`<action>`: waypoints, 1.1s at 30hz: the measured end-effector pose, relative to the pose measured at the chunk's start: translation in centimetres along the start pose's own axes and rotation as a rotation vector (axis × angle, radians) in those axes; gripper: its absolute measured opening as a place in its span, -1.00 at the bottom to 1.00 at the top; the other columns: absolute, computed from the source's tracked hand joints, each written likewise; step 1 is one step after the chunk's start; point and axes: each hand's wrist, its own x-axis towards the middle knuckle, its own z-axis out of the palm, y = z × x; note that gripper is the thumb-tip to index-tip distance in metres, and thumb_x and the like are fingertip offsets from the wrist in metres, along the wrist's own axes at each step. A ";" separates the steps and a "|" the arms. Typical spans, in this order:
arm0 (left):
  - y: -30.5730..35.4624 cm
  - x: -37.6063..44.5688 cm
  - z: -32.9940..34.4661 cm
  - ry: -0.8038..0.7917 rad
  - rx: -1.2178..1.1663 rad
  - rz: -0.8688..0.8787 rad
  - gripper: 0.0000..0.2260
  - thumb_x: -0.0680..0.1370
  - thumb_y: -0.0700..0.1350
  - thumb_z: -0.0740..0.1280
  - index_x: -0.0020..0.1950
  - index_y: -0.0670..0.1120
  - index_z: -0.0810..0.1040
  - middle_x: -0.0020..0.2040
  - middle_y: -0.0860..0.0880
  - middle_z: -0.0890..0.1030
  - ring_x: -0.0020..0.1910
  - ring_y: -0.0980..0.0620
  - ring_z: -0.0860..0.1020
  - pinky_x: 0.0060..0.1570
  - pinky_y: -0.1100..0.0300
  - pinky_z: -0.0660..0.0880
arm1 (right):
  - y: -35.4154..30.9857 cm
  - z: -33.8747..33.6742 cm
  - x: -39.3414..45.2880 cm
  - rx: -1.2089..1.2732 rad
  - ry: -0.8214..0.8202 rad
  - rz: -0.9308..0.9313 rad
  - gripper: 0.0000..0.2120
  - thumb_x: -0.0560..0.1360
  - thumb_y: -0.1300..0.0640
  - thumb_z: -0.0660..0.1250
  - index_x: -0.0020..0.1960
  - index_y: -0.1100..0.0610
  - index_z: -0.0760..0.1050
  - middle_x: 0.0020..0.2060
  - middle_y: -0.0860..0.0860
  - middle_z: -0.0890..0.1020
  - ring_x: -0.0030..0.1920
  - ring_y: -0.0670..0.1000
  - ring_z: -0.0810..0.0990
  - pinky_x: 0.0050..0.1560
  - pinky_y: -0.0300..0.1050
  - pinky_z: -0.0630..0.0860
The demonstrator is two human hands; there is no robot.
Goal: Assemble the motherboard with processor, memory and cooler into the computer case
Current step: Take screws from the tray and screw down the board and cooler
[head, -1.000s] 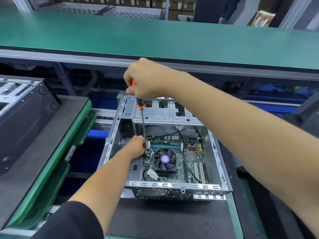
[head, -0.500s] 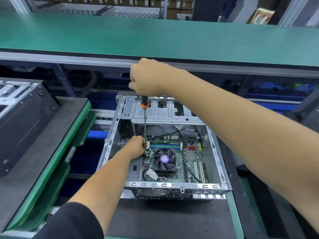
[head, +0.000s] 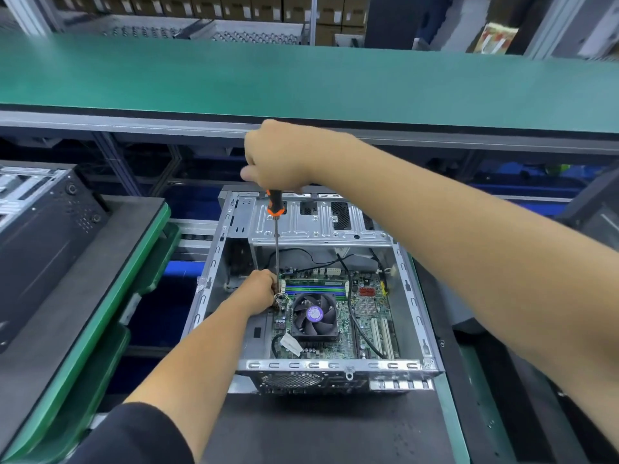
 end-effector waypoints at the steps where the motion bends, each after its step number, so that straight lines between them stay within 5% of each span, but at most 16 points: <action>1: -0.1 0.0 0.0 -0.005 -0.012 0.002 -0.79 0.44 -0.42 0.19 -0.22 -0.14 0.47 -0.17 -0.11 0.54 -0.20 -0.06 0.49 -0.05 0.09 0.51 | 0.0 0.1 0.1 -0.014 -0.007 0.027 -0.69 0.57 0.09 0.16 -0.33 0.15 0.30 -0.34 0.12 0.48 -0.35 0.10 0.47 -0.40 -0.10 0.31; 4: 0.1 -0.3 -0.2 -0.013 0.004 0.000 -0.77 0.45 -0.42 0.19 -0.27 -0.11 0.44 -0.18 -0.07 0.52 -0.20 -0.05 0.49 -0.09 0.12 0.51 | 0.2 -0.4 -0.3 0.043 -0.119 0.003 -0.86 0.49 0.18 0.15 -0.11 0.19 0.47 -0.11 0.14 0.54 -0.23 0.16 0.56 -0.25 -0.02 0.51; 6: 0.1 -0.4 -0.3 -0.015 0.008 -0.008 -0.79 0.45 -0.41 0.20 -0.24 -0.12 0.48 -0.17 -0.09 0.54 -0.20 -0.06 0.50 -0.11 0.12 0.52 | 0.4 -0.9 -0.8 0.118 -0.155 -0.028 -0.76 0.47 0.26 0.13 0.08 0.18 0.49 0.01 0.08 0.54 -0.14 0.10 0.53 -0.24 -0.09 0.46; 9: 0.3 -0.4 -0.3 -0.027 -0.010 -0.023 -0.79 0.46 -0.41 0.19 -0.09 -0.21 0.57 -0.05 -0.17 0.60 -0.09 -0.13 0.57 -0.05 0.07 0.53 | 0.4 -0.4 -0.8 0.124 -0.007 -0.074 -0.88 0.51 0.20 0.25 -0.01 0.17 0.54 -0.17 0.02 0.57 -0.13 0.03 0.47 -0.35 -0.22 0.32; 13: 0.4 -0.5 -0.5 -0.028 -0.011 -0.037 -0.77 0.47 -0.38 0.20 0.04 -0.23 0.58 0.01 -0.18 0.60 -0.05 -0.14 0.59 -0.02 0.06 0.55 | -0.2 0.5 -0.1 0.111 0.065 0.009 -0.62 0.57 0.03 0.21 -0.36 0.17 0.30 -0.43 0.07 0.45 -0.43 0.07 0.42 -0.46 -0.14 0.26; 16: 0.3 -0.3 -0.3 -0.025 -0.023 -0.030 -0.76 0.47 -0.39 0.20 0.03 -0.22 0.58 0.01 -0.19 0.60 -0.08 -0.12 0.57 -0.03 0.07 0.54 | -0.2 -0.1 0.3 0.088 -0.057 0.010 -0.70 0.55 0.00 0.18 -0.19 0.22 0.43 -0.29 0.16 0.59 -0.32 0.16 0.56 -0.39 -0.14 0.38; 19: 0.0 -0.3 -0.2 -0.026 -0.036 -0.020 -0.77 0.46 -0.39 0.20 0.02 -0.22 0.57 0.01 -0.19 0.60 -0.04 -0.14 0.58 -0.02 0.05 0.54 | -0.1 -0.9 0.0 0.144 -0.164 -0.032 -0.77 0.50 0.20 0.17 0.12 0.19 0.47 -0.03 0.10 0.60 -0.24 0.08 0.56 -0.38 -0.17 0.37; 22: -0.1 -0.2 -0.2 -0.031 -0.034 -0.017 -0.77 0.46 -0.38 0.20 0.02 -0.22 0.56 0.01 -0.18 0.59 -0.03 -0.15 0.58 0.00 0.04 0.55 | -0.3 -0.6 -0.2 0.107 -0.022 -0.103 -0.91 0.50 0.19 0.26 -0.09 0.12 0.54 -0.21 0.03 0.60 -0.22 0.02 0.51 -0.35 -0.18 0.38; 25: 0.0 -0.2 -0.2 -0.035 -0.011 -0.015 -0.80 0.44 -0.39 0.21 -0.08 -0.18 0.56 -0.03 -0.16 0.60 -0.09 -0.11 0.57 -0.03 0.06 0.55 | -0.3 0.0 0.2 0.037 0.062 0.026 -0.65 0.57 0.05 0.21 -0.36 0.14 0.30 -0.40 0.05 0.40 -0.39 0.04 0.37 -0.43 -0.14 0.24; 28: 0.1 0.0 -0.1 -0.023 -0.011 -0.006 -0.80 0.43 -0.39 0.18 -0.18 -0.13 0.52 -0.03 -0.15 0.61 -0.11 -0.10 0.56 -0.02 0.07 0.55 | -0.1 -0.5 0.3 0.036 -0.073 0.042 -0.70 0.57 -0.03 0.18 -0.23 0.15 0.38 -0.30 0.05 0.50 -0.37 0.08 0.54 -0.36 -0.13 0.38; 30: -0.1 -0.1 -0.1 -0.017 -0.022 -0.006 -0.80 0.44 -0.38 0.18 -0.12 -0.16 0.54 -0.01 -0.16 0.60 -0.07 -0.12 0.57 -0.01 0.06 0.54 | 0.0 -1.1 0.0 0.119 -0.202 -0.002 -0.89 0.54 0.09 0.18 0.00 0.11 0.41 -0.07 -0.01 0.51 -0.22 0.12 0.62 -0.26 -0.09 0.46; 33: -0.2 0.0 -0.1 -0.014 -0.027 -0.026 -0.78 0.45 -0.35 0.20 0.00 -0.20 0.57 0.01 -0.15 0.59 -0.04 -0.11 0.58 0.01 0.08 0.54 | -0.4 -1.4 -0.5 0.160 -0.156 -0.111 -0.79 0.48 0.29 0.16 0.01 0.06 0.48 -0.06 -0.02 0.58 -0.10 0.07 0.59 -0.22 -0.14 0.45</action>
